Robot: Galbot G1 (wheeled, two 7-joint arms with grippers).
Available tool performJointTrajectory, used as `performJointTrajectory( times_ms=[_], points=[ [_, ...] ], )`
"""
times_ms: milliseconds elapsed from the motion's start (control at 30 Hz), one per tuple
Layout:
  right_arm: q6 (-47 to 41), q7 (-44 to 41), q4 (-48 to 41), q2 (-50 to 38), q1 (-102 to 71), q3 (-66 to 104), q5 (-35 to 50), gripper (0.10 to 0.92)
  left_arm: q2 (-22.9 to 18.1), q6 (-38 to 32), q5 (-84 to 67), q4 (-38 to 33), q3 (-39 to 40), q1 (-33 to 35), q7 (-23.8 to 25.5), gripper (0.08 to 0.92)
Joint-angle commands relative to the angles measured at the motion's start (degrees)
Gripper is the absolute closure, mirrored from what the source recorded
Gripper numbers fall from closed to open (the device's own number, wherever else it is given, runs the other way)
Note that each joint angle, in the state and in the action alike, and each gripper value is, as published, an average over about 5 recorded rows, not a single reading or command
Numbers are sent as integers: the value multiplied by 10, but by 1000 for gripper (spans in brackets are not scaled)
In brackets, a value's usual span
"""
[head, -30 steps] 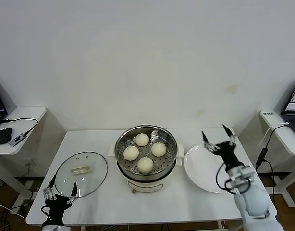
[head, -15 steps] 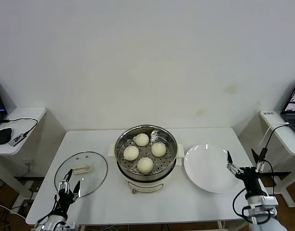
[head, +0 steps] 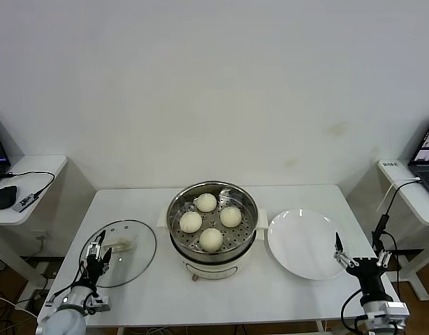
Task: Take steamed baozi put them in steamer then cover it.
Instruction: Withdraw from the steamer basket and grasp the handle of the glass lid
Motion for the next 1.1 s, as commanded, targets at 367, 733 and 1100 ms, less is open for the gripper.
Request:
performJointTrajectory(
  times_ms=[367, 733, 1100],
  points=[
    [-1, -5, 2, 12, -14, 2, -12, 203, -4, 6, 12, 59, 20, -77, 20, 177],
    [2, -6, -3, 10, -16, 4, -14, 203, -12, 7, 6, 105, 26, -107, 20, 177],
    [1, -7, -2, 14, -16, -4, -21, 203, -19, 4, -1, 110, 23, -104, 8, 311]
  ],
)
